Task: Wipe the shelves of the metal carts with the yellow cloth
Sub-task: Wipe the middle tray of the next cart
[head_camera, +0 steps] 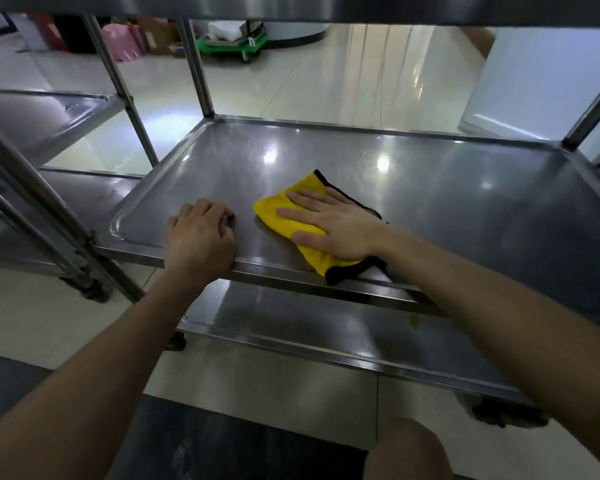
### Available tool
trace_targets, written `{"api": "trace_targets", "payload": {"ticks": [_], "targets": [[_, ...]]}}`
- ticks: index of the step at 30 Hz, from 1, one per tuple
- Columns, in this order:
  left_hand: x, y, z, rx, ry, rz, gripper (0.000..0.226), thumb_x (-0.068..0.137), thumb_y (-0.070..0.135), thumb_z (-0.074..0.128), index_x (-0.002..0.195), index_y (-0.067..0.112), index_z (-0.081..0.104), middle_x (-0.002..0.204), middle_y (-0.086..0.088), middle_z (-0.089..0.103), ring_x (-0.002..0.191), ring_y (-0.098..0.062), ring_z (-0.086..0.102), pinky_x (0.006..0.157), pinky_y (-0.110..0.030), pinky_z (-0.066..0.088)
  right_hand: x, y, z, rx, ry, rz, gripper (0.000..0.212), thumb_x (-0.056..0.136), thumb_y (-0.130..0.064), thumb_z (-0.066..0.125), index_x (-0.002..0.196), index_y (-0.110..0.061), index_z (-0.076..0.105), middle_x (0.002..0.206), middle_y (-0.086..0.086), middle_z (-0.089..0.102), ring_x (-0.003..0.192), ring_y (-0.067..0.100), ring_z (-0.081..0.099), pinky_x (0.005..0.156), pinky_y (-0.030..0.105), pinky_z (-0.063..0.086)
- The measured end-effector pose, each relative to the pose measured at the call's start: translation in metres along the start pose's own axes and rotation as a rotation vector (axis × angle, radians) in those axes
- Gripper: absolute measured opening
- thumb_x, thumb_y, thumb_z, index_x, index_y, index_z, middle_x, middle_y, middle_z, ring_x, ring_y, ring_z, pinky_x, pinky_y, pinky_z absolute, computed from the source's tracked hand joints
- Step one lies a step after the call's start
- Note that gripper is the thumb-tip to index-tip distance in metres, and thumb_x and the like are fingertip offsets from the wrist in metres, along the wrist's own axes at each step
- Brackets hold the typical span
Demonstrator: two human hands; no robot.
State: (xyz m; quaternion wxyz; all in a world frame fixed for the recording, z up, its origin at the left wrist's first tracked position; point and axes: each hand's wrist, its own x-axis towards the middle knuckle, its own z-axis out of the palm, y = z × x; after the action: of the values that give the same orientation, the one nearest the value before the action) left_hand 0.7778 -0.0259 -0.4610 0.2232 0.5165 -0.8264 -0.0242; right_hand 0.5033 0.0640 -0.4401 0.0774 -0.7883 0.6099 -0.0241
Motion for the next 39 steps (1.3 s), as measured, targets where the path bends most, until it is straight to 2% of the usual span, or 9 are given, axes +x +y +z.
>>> {"api": "trace_targets", "payload": {"ticks": [3, 6, 11, 17, 25, 28, 31, 35, 39], "targets": [[-0.003, 0.005, 0.000, 0.018, -0.046, 0.010, 0.022, 0.102, 0.022, 0.050, 0.116, 0.024, 0.066, 0.125, -0.003, 0.063, 0.115, -0.030, 0.055, 0.102, -0.050, 0.044, 0.000, 0.042, -0.012, 0.004, -0.004, 0.093, 0.074, 0.100, -0.082, 0.021, 0.167, -0.052, 0.013, 0.179, -0.013, 0.007, 0.165, 0.009, 0.001, 0.133, 0.042, -0.002], [-0.005, 0.004, 0.002, 0.015, -0.020, 0.038, 0.020, 0.100, 0.022, 0.051, 0.114, 0.025, 0.066, 0.123, -0.002, 0.063, 0.113, -0.027, 0.056, 0.099, -0.047, 0.043, 0.028, 0.100, -0.021, 0.023, 0.052, 0.364, 0.067, 0.105, -0.074, 0.028, 0.167, -0.050, 0.017, 0.180, -0.009, 0.009, 0.165, 0.014, 0.004, 0.133, 0.048, 0.002], [-0.008, 0.004, 0.009, 0.032, 0.058, 0.062, 0.018, 0.100, 0.027, 0.052, 0.112, 0.025, 0.064, 0.117, 0.000, 0.063, 0.106, -0.021, 0.055, 0.095, -0.037, 0.036, 0.121, 0.138, -0.029, 0.076, 0.093, 0.685, 0.074, 0.102, -0.070, 0.025, 0.170, -0.042, 0.012, 0.181, -0.003, 0.002, 0.166, 0.023, -0.001, 0.130, 0.060, -0.007], [-0.009, 0.003, 0.005, -0.047, 0.124, 0.020, 0.011, 0.098, 0.024, 0.055, 0.104, 0.026, 0.064, 0.104, 0.004, 0.063, 0.096, -0.017, 0.053, 0.088, -0.034, 0.038, 0.189, 0.030, -0.018, 0.054, 0.045, 0.316, 0.070, 0.107, -0.064, 0.021, 0.171, -0.038, 0.008, 0.181, -0.001, 0.002, 0.166, 0.023, -0.001, 0.131, 0.055, -0.004], [-0.023, 0.017, -0.009, -0.120, 0.358, -0.129, 0.007, 0.094, 0.015, 0.054, 0.099, 0.016, 0.059, 0.095, -0.006, 0.063, 0.094, -0.030, 0.055, 0.088, -0.047, 0.042, 0.060, -0.040, 0.006, -0.008, -0.009, -0.143, 0.074, 0.101, -0.076, 0.011, 0.169, -0.047, 0.007, 0.179, -0.013, -0.001, 0.165, 0.010, -0.005, 0.133, 0.041, -0.003], [-0.019, 0.000, -0.019, -0.188, 0.291, -0.234, 0.015, 0.098, 0.021, 0.060, 0.109, 0.014, 0.068, 0.110, -0.008, 0.071, 0.111, -0.034, 0.061, 0.100, -0.048, 0.043, 0.039, -0.043, 0.003, -0.052, -0.010, -0.154, 0.071, 0.105, -0.070, 0.022, 0.170, -0.045, 0.004, 0.179, -0.013, -0.005, 0.165, 0.010, -0.008, 0.134, 0.043, -0.003], [-0.019, -0.049, -0.031, -0.031, 0.137, -0.242, 0.036, 0.102, 0.027, 0.057, 0.135, 0.013, 0.065, 0.140, -0.015, 0.064, 0.135, -0.037, 0.053, 0.118, -0.050, 0.035, 0.036, -0.046, 0.003, -0.040, 0.007, -0.145, 0.073, 0.104, -0.071, 0.027, 0.169, -0.046, 0.009, 0.179, -0.014, -0.001, 0.165, 0.011, -0.004, 0.134, 0.044, -0.001], [-0.025, -0.099, -0.032, 0.185, -0.101, -0.165, 0.049, 0.110, 0.038, 0.030, 0.151, 0.017, 0.048, 0.165, -0.015, 0.042, 0.159, -0.035, 0.029, 0.133, -0.055, 0.018, 0.057, -0.038, 0.002, 0.024, 0.021, -0.047, 0.066, 0.106, -0.069, 0.032, 0.167, -0.051, 0.015, 0.179, -0.015, 0.006, 0.165, 0.010, 0.000, 0.133, 0.044, 0.000], [-0.026, -0.104, -0.027, 0.165, -0.104, -0.139, 0.061, 0.104, 0.041, 0.016, 0.156, 0.019, 0.041, 0.171, -0.014, 0.034, 0.163, -0.033, 0.021, 0.135, -0.056, 0.012, 0.112, -0.010, -0.006, 0.069, 0.040, 0.166, 0.063, 0.108, -0.068, 0.029, 0.168, -0.051, 0.014, 0.179, -0.013, 0.006, 0.165, 0.013, 0.002, 0.133, 0.047, 0.000]]}}
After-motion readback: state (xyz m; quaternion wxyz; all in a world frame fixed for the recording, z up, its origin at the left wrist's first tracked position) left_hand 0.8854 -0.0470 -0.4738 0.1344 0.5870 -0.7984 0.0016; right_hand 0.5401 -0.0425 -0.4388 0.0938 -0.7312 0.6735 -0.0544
